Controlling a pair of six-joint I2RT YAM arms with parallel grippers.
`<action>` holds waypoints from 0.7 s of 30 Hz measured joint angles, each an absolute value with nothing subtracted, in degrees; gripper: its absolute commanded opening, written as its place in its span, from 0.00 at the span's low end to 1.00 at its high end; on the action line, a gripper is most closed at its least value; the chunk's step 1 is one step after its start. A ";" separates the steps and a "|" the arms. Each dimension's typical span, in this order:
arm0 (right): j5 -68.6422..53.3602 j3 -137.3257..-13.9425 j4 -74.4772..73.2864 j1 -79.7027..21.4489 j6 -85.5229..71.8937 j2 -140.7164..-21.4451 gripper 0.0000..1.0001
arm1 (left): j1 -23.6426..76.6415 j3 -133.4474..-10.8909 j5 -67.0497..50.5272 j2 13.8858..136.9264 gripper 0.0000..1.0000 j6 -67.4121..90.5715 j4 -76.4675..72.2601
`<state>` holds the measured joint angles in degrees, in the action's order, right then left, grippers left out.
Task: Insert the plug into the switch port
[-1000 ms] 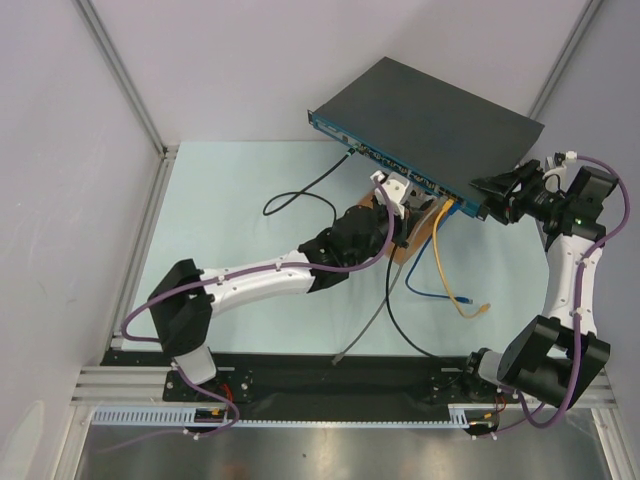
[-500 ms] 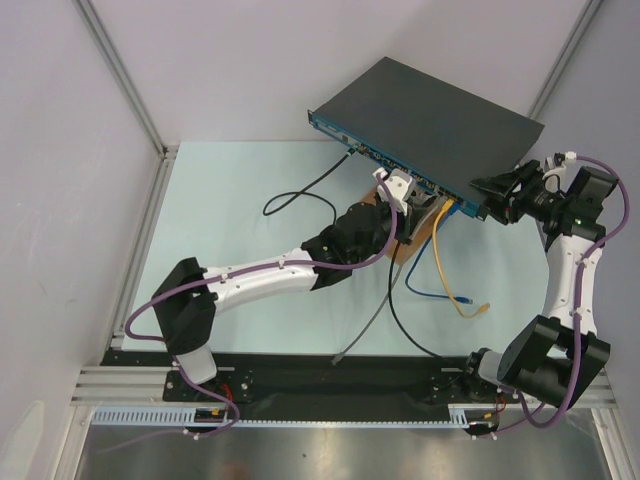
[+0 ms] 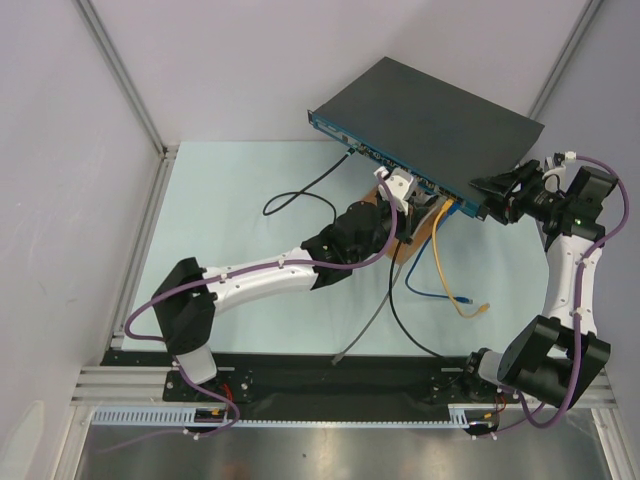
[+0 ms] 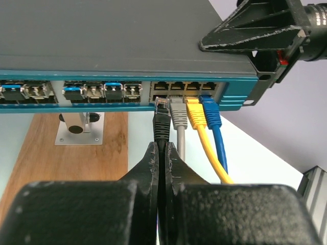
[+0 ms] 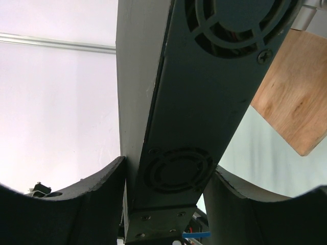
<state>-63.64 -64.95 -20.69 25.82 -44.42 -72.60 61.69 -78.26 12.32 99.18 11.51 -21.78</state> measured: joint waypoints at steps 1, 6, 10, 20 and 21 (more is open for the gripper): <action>-63.64 -64.95 -20.69 25.82 -44.47 -72.60 0.00 | 61.71 -78.26 11.99 99.18 0.00 11.51 -21.78; -63.61 -64.95 -20.64 25.74 -44.56 -72.60 0.00 | 61.58 -78.59 11.18 99.42 0.00 11.55 -21.80; -63.57 -64.95 -20.60 25.71 -44.58 -72.60 0.00 | 61.14 -78.89 10.35 99.66 0.00 11.64 -21.76; -63.40 -64.95 -20.12 25.71 -44.84 -72.62 0.00 | 60.77 -80.38 9.54 100.22 0.00 13.54 -19.31; -63.40 -64.95 -20.12 25.71 -44.84 -72.62 0.00 | 60.69 -80.38 9.41 100.22 0.00 13.67 -19.16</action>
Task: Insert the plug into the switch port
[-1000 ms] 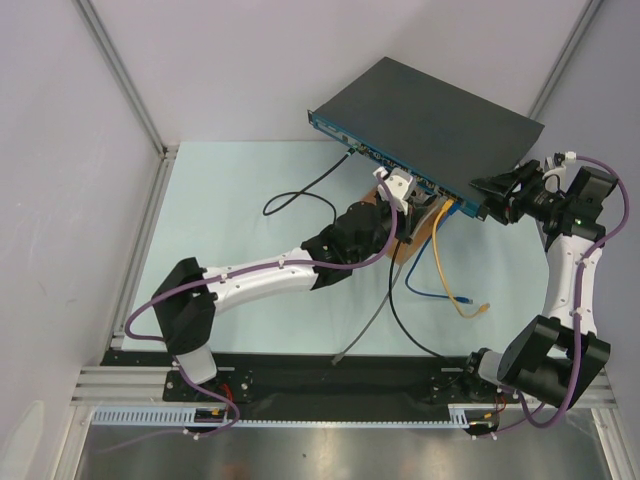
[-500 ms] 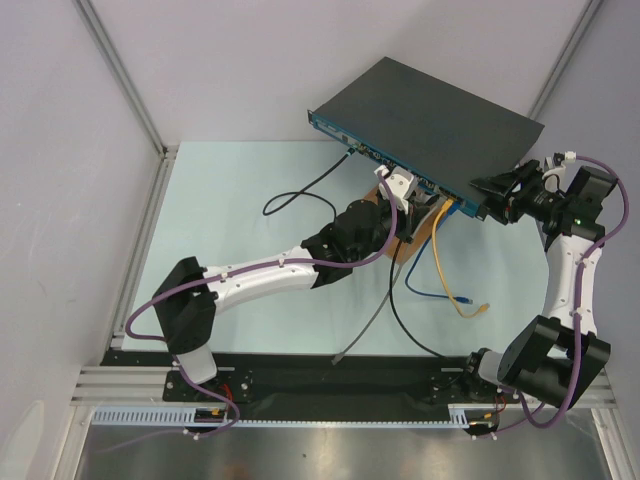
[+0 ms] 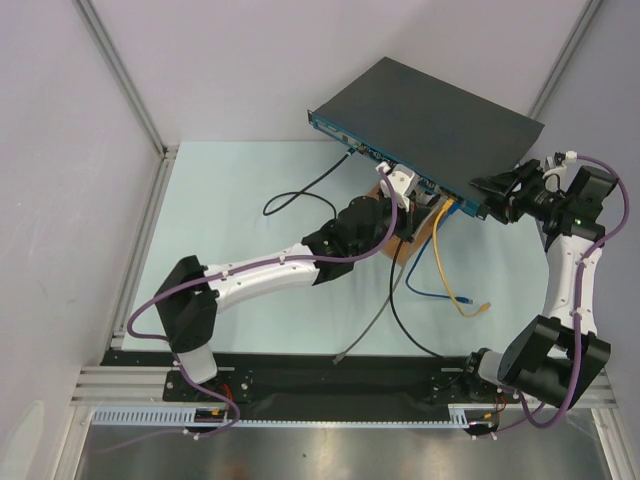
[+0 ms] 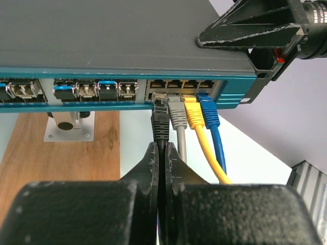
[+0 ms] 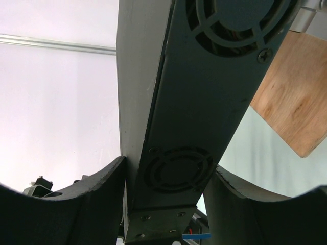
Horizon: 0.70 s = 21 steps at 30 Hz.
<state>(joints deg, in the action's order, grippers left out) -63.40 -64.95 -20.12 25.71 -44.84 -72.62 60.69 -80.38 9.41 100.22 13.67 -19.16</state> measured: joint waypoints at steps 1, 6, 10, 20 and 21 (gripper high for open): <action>-63.40 -64.95 -20.12 25.71 -44.84 -72.62 0.00 | 60.55 -80.38 9.21 100.22 0.01 14.04 -18.96; -63.40 -64.95 -20.12 25.71 -44.84 -72.62 0.00 | 60.23 -80.38 8.86 100.22 0.00 15.11 -18.57; -63.40 -64.95 -20.12 25.69 -44.86 -72.64 0.00 | 59.92 -80.38 8.82 100.22 0.00 15.94 -17.98; -63.42 -64.93 -20.14 25.67 -44.86 -72.64 0.00 | 59.48 -80.49 8.56 100.22 0.00 18.87 -17.02; -63.42 -64.93 -20.14 25.67 -44.86 -72.64 0.00 | 59.48 -80.55 8.51 100.22 0.00 19.11 -16.86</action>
<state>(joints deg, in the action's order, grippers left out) -63.42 -64.93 -20.14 25.67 -44.86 -72.64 59.48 -80.55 8.51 100.22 19.11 -16.86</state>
